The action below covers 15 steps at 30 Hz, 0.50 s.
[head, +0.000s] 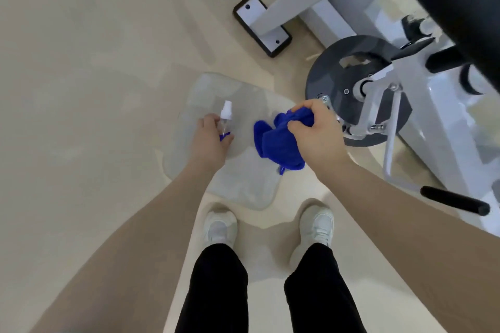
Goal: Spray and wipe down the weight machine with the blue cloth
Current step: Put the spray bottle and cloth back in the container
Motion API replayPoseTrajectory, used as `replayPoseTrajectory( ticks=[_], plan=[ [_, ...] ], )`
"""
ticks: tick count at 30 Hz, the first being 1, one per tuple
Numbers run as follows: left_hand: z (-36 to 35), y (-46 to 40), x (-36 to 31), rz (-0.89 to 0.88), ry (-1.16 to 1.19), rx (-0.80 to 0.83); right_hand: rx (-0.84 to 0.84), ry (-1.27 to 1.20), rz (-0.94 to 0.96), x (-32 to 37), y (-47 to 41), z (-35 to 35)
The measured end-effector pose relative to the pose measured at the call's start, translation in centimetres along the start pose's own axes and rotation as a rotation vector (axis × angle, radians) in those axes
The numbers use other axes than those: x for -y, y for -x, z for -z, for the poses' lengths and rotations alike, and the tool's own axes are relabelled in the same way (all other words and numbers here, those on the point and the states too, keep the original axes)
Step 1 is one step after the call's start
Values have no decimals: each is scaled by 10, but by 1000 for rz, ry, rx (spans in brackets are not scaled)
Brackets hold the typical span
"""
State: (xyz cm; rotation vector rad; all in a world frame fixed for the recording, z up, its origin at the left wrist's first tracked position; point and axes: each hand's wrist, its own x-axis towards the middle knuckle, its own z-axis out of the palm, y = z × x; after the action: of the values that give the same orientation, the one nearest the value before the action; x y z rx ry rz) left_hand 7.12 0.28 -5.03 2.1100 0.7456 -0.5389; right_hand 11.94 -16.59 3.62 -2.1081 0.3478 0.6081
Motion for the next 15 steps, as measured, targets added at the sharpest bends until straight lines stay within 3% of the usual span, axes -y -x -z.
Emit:
replayPoseTrajectory(
  ticks=[5, 10, 15],
  plan=[
    [-21, -15, 13, -58, -195, -31, 51, -87, 2, -6, -2, -11],
    [-16, 2, 13, -149, -238, -61, 55, -207, -65, 6, 8, -1],
    [23, 52, -27, -628, -187, 299, 50, -392, -219, 55, 38, 35]
  ],
)
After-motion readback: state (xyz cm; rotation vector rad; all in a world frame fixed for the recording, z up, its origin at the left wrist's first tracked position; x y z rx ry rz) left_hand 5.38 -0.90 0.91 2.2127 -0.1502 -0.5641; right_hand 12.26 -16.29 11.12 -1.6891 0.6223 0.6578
